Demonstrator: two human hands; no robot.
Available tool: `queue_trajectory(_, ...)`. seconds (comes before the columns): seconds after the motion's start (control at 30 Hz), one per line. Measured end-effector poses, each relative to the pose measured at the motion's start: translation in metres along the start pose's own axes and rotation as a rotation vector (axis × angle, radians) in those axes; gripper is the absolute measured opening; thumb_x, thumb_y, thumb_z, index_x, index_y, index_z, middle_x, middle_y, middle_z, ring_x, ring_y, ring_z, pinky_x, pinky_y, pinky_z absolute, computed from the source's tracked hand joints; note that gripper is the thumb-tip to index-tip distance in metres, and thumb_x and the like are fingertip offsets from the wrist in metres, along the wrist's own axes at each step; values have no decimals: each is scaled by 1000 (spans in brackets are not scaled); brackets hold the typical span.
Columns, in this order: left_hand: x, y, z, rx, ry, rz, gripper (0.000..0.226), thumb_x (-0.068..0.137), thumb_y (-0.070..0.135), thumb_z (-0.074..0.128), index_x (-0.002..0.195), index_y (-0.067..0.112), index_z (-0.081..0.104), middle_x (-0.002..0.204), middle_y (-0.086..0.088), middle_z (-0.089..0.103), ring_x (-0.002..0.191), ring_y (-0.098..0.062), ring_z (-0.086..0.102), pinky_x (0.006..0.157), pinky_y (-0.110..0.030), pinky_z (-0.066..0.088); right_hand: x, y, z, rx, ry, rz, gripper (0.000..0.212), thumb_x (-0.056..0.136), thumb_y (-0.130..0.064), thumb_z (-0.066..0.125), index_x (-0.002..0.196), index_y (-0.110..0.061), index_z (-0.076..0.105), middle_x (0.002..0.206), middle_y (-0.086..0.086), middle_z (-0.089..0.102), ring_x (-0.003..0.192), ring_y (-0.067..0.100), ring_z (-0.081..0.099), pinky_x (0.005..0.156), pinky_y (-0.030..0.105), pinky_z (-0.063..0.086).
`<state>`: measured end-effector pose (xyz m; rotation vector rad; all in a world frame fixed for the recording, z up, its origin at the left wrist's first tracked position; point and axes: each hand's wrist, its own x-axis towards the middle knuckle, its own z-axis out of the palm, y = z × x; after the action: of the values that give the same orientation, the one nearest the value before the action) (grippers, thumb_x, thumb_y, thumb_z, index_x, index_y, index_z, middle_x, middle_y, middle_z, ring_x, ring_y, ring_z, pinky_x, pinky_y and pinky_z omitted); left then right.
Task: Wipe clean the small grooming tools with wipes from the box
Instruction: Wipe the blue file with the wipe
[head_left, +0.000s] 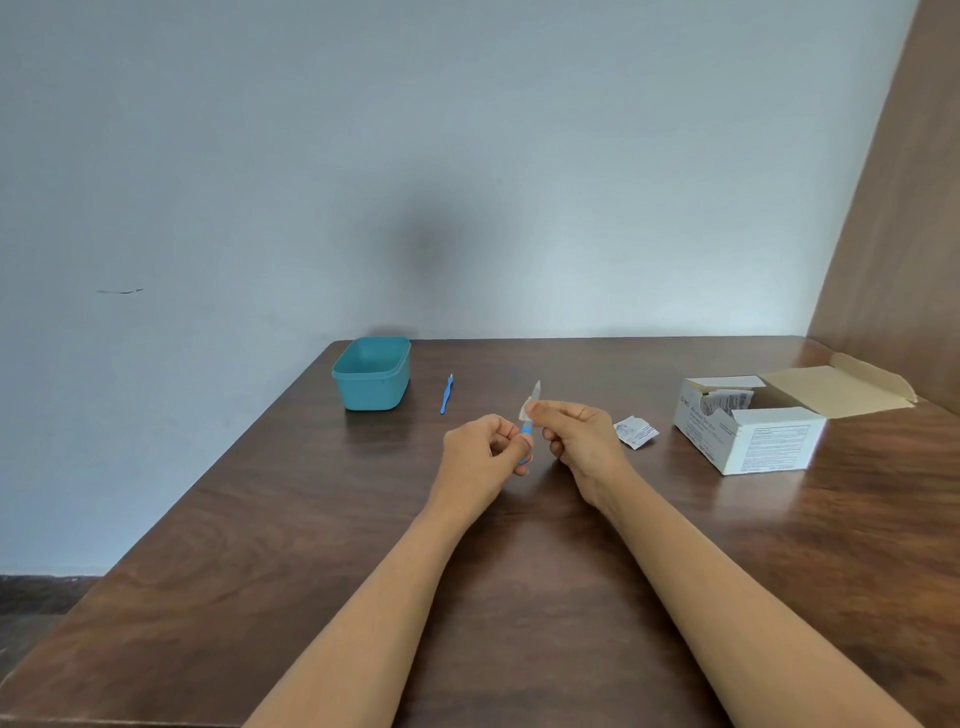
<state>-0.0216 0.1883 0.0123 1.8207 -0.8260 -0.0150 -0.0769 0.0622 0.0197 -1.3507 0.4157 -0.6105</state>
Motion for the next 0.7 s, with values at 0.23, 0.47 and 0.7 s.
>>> queue_trajectory(0.23, -4, 3, 5, 15, -67, -6, 13, 84, 24, 67, 78, 12, 66, 66, -1, 72, 62, -11, 69, 72, -28, 56, 8, -4, -6, 276, 134, 69, 16, 80, -23, 75, 85, -7, 70, 58, -5, 48, 49, 4, 39, 47, 16, 32)
queue_trajectory(0.47, -3, 2, 2, -31, -1, -29, 16, 86, 24, 67, 81, 9, 67, 67, -1, 72, 62, -9, 69, 69, -27, 57, 5, -3, -5, 193, -41, 121, 19, 80, -21, 75, 90, -6, 72, 57, -4, 52, 52, 5, 41, 50, 16, 35)
queue_trajectory(0.7, -2, 2, -3, -124, 14, -74, 20, 86, 23, 69, 87, 3, 67, 72, -6, 72, 62, -9, 70, 60, -19, 56, 0, -3, 0, -101, -124, 42, 13, 79, -22, 76, 82, -10, 74, 52, -10, 58, 55, 5, 41, 54, 19, 35)
